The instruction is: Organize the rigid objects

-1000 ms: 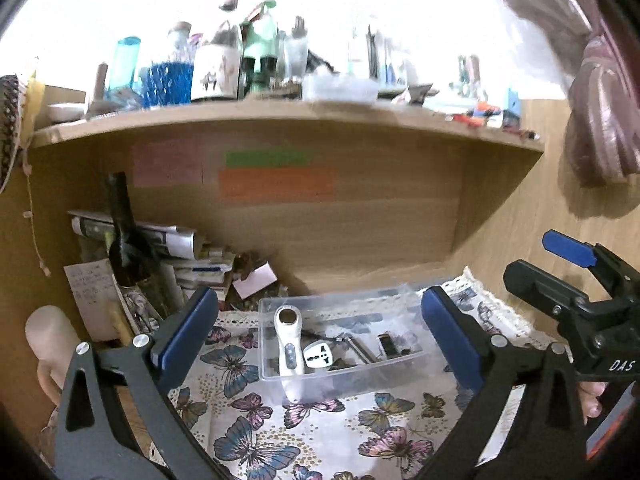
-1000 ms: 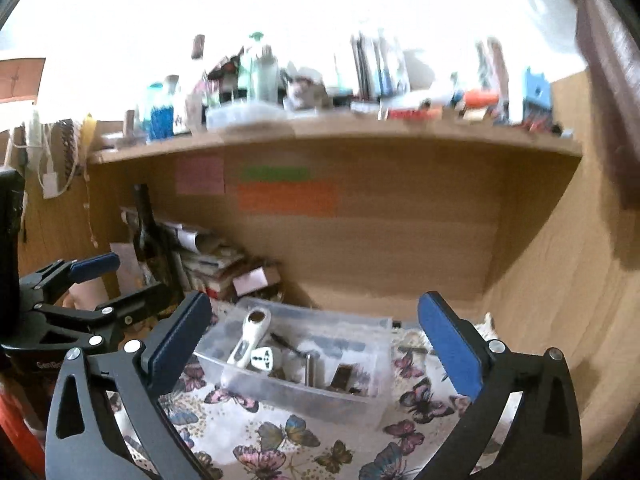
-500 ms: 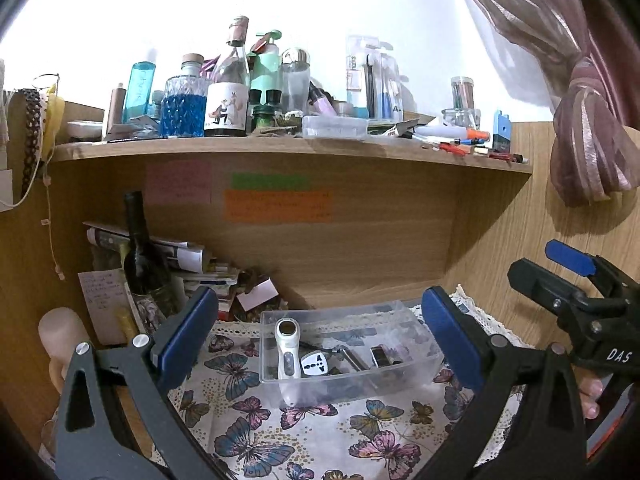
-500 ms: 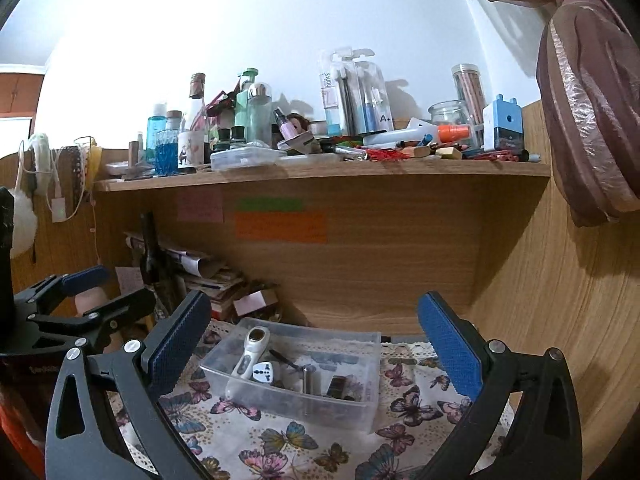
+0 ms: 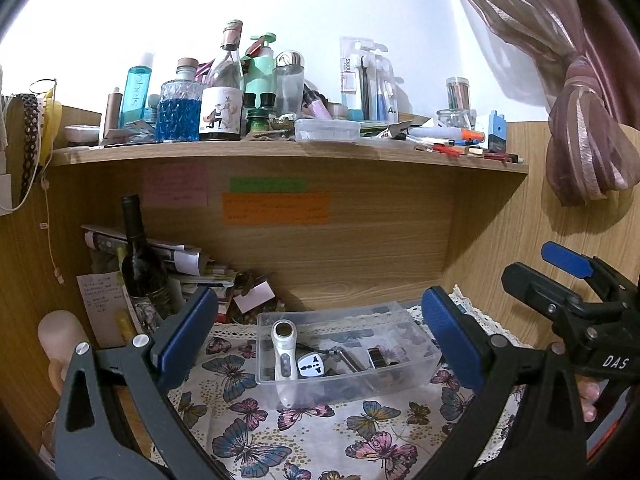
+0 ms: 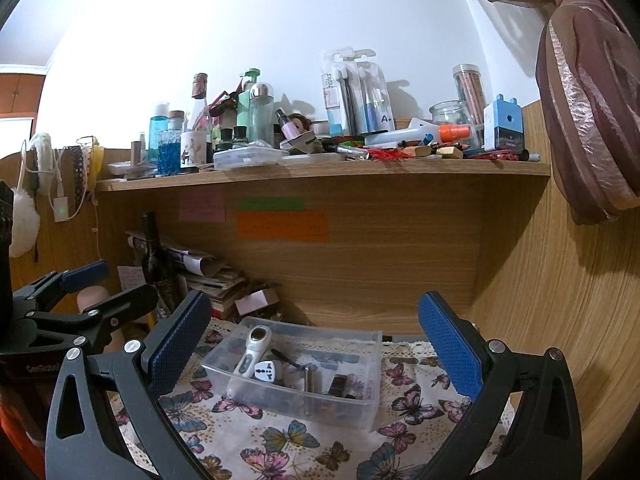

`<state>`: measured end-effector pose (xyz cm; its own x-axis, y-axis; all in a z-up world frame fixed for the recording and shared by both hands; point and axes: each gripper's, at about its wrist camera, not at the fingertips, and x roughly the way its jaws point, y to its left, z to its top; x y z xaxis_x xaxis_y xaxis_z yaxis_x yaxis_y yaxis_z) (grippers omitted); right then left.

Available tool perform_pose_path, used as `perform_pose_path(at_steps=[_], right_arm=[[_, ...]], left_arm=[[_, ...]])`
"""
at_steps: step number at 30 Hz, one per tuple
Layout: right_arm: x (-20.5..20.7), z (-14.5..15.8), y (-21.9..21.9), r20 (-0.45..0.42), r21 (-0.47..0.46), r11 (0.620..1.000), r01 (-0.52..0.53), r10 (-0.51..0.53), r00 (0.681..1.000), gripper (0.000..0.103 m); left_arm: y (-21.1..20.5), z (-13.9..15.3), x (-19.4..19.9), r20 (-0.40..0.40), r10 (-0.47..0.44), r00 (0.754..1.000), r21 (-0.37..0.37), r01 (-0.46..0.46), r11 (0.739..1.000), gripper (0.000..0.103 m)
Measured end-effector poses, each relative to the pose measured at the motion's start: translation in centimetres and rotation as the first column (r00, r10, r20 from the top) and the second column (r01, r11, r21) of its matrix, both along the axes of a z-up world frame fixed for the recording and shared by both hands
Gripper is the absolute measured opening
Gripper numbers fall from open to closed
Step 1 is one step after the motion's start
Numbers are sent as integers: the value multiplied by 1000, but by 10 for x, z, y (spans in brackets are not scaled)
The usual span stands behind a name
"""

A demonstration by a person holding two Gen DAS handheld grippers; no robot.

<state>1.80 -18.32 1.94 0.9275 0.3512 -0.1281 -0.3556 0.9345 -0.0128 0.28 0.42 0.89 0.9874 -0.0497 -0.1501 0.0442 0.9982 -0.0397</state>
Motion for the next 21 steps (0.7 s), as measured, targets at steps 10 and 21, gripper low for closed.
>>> perform_pose_path(at_steps=[10, 21], right_arm=[[-2, 1, 2, 1, -10, 1000, -1, 1, 1000, 103], [-3, 0, 4, 3, -8, 1000, 0, 0, 1000, 103]], left_arm=[[-4, 0, 0, -5, -13, 1000, 5, 13, 1000, 103], [-5, -1, 3, -12, -37, 999, -3, 37, 999, 103]])
